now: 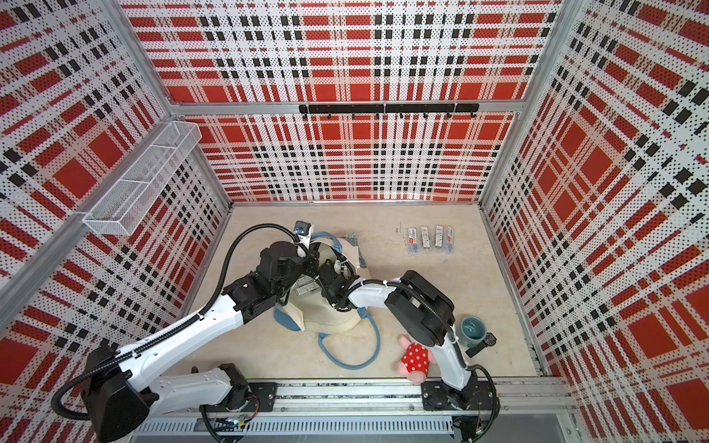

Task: Take out the compass set from the canvas bag
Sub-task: Pick up the compass set from the canvas bag.

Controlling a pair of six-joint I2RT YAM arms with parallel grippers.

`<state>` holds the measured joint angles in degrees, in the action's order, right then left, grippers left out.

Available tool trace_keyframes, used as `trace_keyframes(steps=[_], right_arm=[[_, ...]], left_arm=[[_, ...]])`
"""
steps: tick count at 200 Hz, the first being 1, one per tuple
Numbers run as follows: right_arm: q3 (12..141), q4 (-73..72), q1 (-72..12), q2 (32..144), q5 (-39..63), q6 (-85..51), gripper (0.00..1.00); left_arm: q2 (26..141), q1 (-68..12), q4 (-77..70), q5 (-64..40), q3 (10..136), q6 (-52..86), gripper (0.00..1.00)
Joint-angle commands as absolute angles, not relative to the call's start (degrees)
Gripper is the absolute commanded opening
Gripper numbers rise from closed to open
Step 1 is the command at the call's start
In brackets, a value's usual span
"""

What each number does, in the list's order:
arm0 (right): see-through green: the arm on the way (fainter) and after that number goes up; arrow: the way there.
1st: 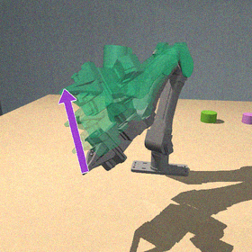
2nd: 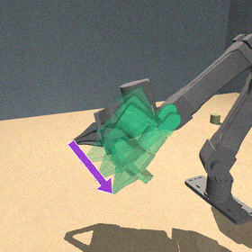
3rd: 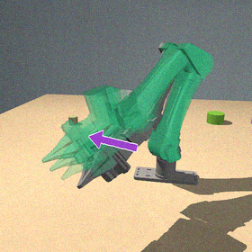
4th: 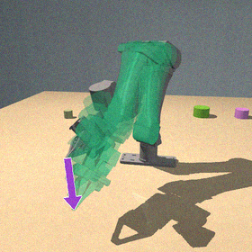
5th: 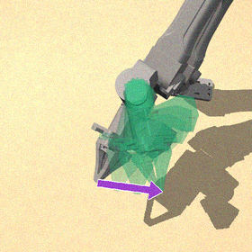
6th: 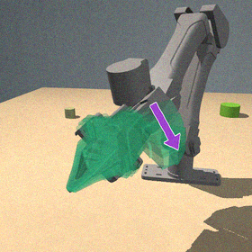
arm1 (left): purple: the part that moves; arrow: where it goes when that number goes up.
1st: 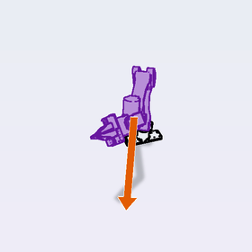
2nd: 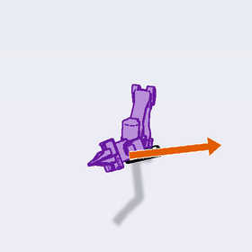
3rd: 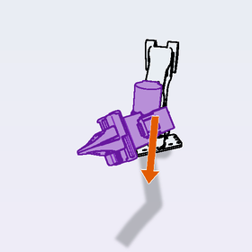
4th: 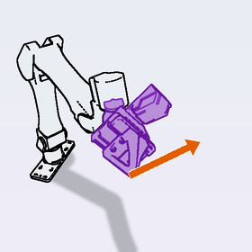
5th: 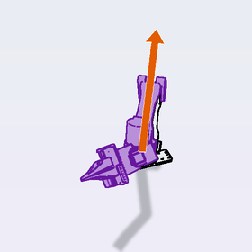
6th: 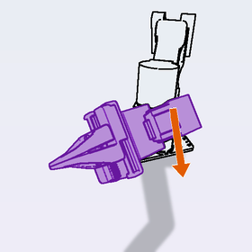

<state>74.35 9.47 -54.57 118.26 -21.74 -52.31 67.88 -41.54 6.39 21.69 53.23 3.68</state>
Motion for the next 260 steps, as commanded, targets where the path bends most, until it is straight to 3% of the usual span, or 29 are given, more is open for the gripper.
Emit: trace_keyframes(steps=[1,22,68,132,185,260], right_arm=[[74.53,15.11,-54.65,120.96,-18.2,-49.34,0.68],[74.44,14.42,-54.64,120.75,-17.02,-48.3,0.73],[76.26,15.37,-54.61,123.03,-15.77,-46.98,0.68],[81.83,21.15,-54.89,128.14,-16.21,-45.37,0.72],[80.64,22.13,-54.18,124.01,-14.26,-43.26,0.43],[75.89,22.51,-53.42,113.24,-12.6,-36.76,0.39]], left_arm=[[66.11,-42.58,2.2,16.96,52.99,4.01,0.0],[66.19,-42.45,2.11,16.79,52.97,4.02,0.0],[66.18,-42.28,2.11,16.52,52.95,4.13,0.0],[65.99,-42.11,2.07,16.53,52.82,4.13,0.0],[65.8,-41.66,2.11,16.74,52.82,3.8,0.0],[65.03,-40.97,2.28,17.45,52.81,3.52,0.0]])
